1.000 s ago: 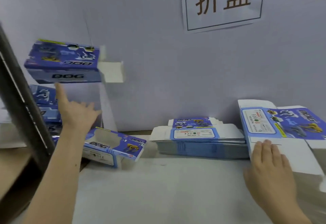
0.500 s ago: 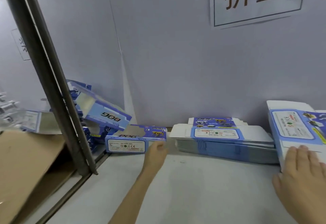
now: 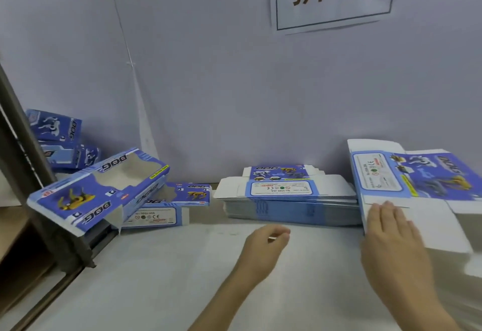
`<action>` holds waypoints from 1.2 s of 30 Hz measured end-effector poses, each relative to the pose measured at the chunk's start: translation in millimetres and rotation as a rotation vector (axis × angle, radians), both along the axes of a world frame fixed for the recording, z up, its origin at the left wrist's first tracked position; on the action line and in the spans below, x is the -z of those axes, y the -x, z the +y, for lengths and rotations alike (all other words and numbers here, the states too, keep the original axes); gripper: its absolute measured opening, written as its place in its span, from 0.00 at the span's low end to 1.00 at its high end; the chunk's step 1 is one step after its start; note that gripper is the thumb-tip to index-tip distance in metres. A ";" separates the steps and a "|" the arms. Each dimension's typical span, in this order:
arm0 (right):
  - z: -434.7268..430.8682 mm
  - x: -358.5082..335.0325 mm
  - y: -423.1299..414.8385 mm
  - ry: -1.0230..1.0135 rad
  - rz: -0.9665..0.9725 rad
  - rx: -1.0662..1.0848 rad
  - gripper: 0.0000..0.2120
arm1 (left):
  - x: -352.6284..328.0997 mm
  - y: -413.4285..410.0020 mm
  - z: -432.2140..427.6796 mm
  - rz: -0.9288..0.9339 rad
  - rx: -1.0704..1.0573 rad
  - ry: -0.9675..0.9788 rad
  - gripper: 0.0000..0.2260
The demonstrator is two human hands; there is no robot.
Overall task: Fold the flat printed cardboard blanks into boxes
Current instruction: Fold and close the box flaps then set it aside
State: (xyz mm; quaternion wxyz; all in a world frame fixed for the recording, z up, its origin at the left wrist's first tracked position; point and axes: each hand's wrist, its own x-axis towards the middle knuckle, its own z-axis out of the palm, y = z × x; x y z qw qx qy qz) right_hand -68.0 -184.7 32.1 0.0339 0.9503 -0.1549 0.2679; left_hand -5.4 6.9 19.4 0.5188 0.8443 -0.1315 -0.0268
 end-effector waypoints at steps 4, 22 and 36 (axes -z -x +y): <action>2.6 -2.8 3.5 -0.139 -0.196 -0.089 0.18 | -14.1 23.8 -45.7 0.079 0.188 0.138 0.09; 8.5 2.7 0.0 -0.126 -0.560 -0.721 0.11 | -35.1 -12.3 -86.9 0.534 0.081 0.760 0.07; -6.3 -22.1 5.4 -1.053 -0.683 -0.570 0.22 | -13.4 -18.5 6.6 0.147 0.136 0.901 0.17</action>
